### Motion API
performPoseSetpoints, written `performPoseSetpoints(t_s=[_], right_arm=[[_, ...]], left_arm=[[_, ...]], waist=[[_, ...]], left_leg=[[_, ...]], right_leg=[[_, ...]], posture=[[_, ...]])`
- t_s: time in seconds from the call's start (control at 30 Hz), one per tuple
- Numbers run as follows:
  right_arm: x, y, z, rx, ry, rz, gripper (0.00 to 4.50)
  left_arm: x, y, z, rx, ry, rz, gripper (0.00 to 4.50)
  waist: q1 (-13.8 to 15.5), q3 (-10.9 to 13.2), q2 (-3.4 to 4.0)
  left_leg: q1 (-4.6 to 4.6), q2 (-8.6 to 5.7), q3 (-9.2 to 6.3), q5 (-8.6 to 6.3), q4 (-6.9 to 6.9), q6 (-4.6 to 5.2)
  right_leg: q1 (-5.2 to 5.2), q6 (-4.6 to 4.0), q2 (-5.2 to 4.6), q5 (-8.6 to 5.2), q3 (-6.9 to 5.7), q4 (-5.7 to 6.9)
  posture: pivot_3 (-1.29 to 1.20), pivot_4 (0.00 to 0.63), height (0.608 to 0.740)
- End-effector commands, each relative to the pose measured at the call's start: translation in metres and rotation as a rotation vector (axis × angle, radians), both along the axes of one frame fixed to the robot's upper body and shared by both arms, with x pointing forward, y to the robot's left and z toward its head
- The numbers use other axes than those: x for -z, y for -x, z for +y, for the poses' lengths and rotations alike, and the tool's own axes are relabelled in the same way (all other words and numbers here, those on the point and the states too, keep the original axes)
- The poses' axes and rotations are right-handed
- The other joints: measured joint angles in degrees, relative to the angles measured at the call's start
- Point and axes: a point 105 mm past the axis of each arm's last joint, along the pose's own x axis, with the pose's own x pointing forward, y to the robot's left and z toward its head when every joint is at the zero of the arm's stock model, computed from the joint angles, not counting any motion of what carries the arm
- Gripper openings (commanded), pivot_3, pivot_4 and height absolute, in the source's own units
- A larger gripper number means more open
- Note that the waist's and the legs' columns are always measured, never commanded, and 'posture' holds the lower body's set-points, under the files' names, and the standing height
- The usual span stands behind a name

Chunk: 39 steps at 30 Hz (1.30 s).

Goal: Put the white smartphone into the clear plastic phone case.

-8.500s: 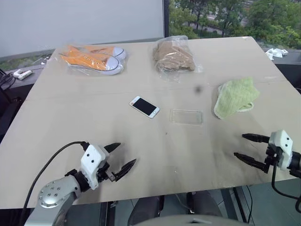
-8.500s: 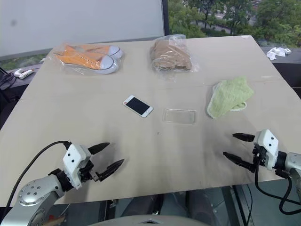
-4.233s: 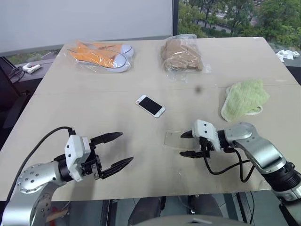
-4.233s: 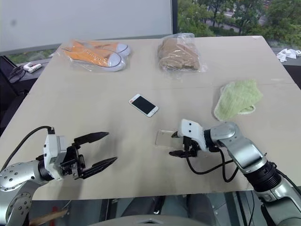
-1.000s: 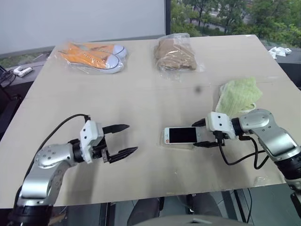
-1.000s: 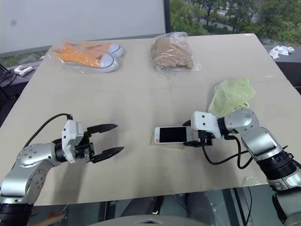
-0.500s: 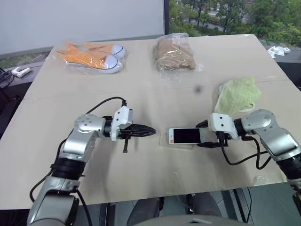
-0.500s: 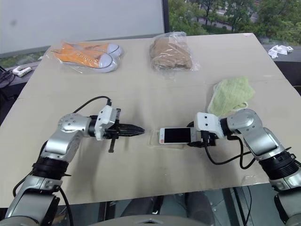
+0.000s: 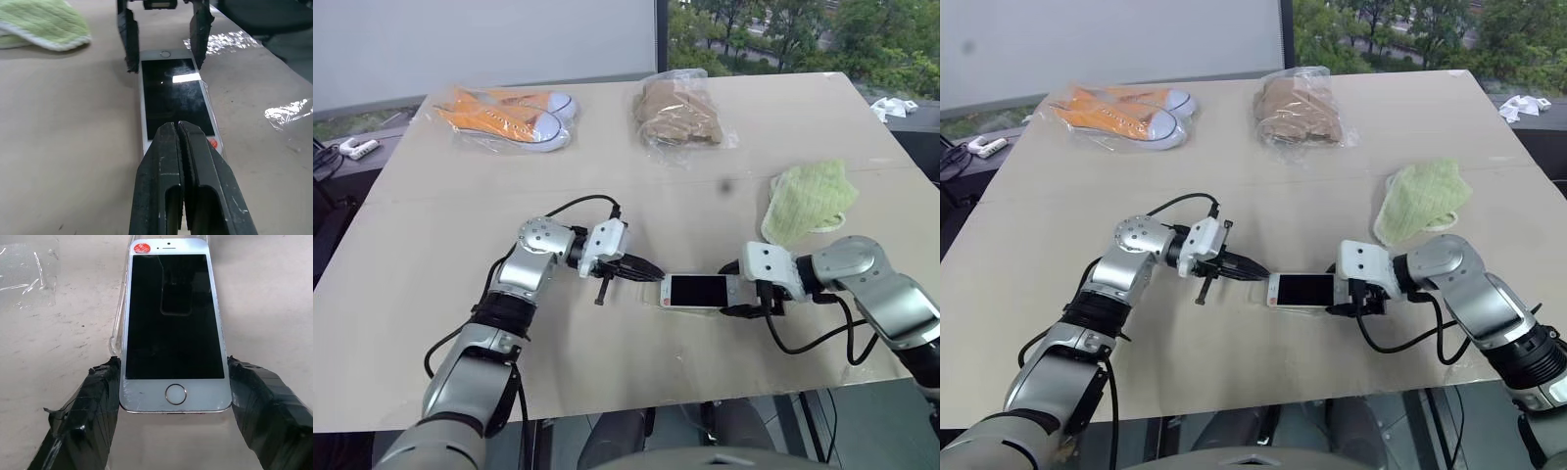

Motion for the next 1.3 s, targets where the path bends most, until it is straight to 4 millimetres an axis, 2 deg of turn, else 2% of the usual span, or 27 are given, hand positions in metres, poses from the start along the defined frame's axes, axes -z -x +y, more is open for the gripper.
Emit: performPoseSetpoints(t_s=[0.03,0.37,0.6,0.87,1.13,1.2,1.23,1.3], right_arm=[[-0.010,0.002,0.005,-0.022,-0.004,-0.032,2.92],[-0.009,0.005,0.007,-0.028,0.007,-0.018,2.92],[-0.005,0.012,0.005,-0.016,0.031,0.025,2.92],[-0.001,0.016,0.005,0.016,0.055,0.073,2.92],[0.002,0.015,0.007,0.045,0.058,0.078,2.92],[0.000,0.014,0.010,0.042,0.040,0.067,3.96],[-0.001,0.014,0.011,0.040,0.033,0.066,4.32],[-0.004,0.012,0.010,0.046,0.026,0.059,4.42]], left_arm=[[-0.002,0.000,-0.009,0.042,-0.019,-0.038,0.09],[0.014,-0.004,-0.021,0.024,-0.095,-0.082,0.09],[0.008,-0.011,-0.033,-0.029,-0.025,-0.105,0.09],[0.024,0.006,-0.031,0.032,-0.090,-0.055,0.09],[0.037,0.006,-0.030,0.037,-0.148,-0.092,0.09],[0.038,0.006,-0.032,0.036,-0.141,-0.091,0.00],[0.038,0.006,-0.032,0.037,-0.141,-0.091,0.00],[0.038,0.006,-0.032,0.036,-0.139,-0.090,0.00]], waist=[[0.1,0.0,0.00],[0.1,0.0,-0.01],[0.1,0.0,-0.02],[0.1,0.0,-0.02],[0.2,-0.2,-0.15],[0.2,-0.2,-0.16],[0.2,-0.2,-0.15],[0.2,-0.2,-0.16]], left_leg=[[0.00,0.00,-0.01,0.00,0.00,0.00],[-0.06,-0.01,-0.03,0.00,0.07,0.00],[-0.08,-0.02,-0.03,0.00,0.08,0.00],[-0.08,-0.02,-0.03,0.00,0.09,0.00],[-0.04,-0.02,-0.03,0.00,0.12,0.00],[-0.03,-0.03,-0.03,0.00,0.14,0.00],[-0.02,-0.02,-0.03,0.00,0.15,0.00],[-0.02,-0.03,-0.03,0.00,0.16,0.00]], right_leg=[[0.00,0.00,0.00,0.00,-0.01,0.00],[0.00,0.02,-0.01,0.01,-0.03,0.01],[-0.01,0.03,-0.01,0.01,-0.03,0.01],[-0.01,0.03,-0.02,0.01,-0.02,0.02],[0.03,0.04,-0.02,0.02,-0.02,0.03],[0.05,0.04,-0.02,0.03,-0.02,0.05],[0.05,0.04,-0.02,0.03,-0.02,0.06],[0.05,0.04,-0.02,0.03,-0.01,0.09]], posture=[[0.00,0.150,0.740],[0.00,0.150,0.740],[0.00,0.150,0.740],[0.00,0.150,0.740],[0.00,0.150,0.740],[0.00,0.150,0.740],[0.00,0.150,0.740],[0.00,0.150,0.740]])
